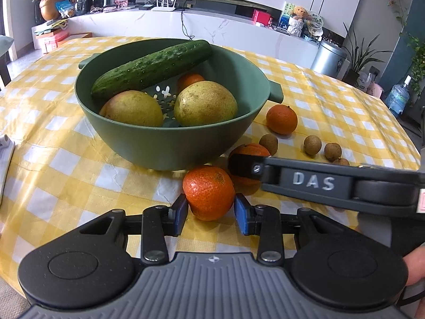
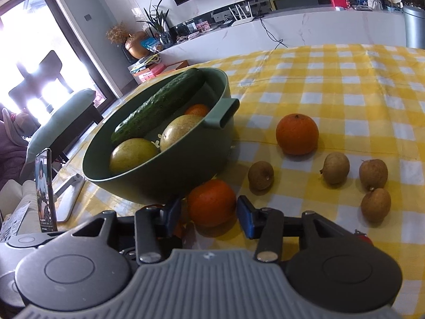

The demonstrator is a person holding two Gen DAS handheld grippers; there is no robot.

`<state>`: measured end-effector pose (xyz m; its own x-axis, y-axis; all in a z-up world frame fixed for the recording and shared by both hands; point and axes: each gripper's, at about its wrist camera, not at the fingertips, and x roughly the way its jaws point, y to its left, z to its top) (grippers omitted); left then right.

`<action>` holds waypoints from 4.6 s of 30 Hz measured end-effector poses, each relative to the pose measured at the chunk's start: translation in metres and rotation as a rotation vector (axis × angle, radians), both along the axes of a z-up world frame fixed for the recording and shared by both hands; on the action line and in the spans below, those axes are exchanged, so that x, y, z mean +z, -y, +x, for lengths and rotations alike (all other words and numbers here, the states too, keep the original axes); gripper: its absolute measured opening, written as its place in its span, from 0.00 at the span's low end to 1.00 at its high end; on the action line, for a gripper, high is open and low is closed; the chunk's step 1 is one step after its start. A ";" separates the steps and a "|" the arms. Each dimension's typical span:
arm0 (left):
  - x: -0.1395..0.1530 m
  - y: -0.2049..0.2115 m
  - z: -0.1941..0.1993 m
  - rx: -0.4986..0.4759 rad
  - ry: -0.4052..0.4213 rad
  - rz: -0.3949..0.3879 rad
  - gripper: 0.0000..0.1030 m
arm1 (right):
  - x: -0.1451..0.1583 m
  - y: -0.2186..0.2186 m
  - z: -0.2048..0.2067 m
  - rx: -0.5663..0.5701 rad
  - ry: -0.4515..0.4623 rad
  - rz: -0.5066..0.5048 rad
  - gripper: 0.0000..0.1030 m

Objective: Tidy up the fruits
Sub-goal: 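Close left tool on a tangerine while right tool closes on an orange, then carry the tangerine and orange over the colander with both tools, then open both tools to drop tangerine and orange into the colander, then move both open tools back to the brown kiwis on the table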

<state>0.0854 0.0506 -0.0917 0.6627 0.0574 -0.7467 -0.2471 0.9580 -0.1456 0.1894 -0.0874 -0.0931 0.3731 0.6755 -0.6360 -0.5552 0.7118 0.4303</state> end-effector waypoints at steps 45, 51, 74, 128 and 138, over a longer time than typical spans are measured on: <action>0.079 -0.018 0.005 -0.076 0.167 -0.093 0.40 | 0.065 0.042 -0.020 -0.069 0.220 0.056 0.39; 0.071 -0.048 0.023 -0.083 0.136 -0.207 0.40 | 0.076 0.027 -0.011 -0.025 0.257 0.005 0.39; 0.043 -0.082 0.040 -0.018 -0.008 -0.240 0.40 | 0.074 -0.045 0.015 0.245 0.297 -0.222 0.38; 0.057 -0.089 0.010 0.020 0.186 -0.176 0.56 | 0.099 -0.079 0.020 0.332 0.153 -0.440 0.47; 0.070 -0.039 0.004 -0.111 0.274 -0.041 0.56 | 0.105 0.012 0.004 0.093 0.247 -0.304 0.59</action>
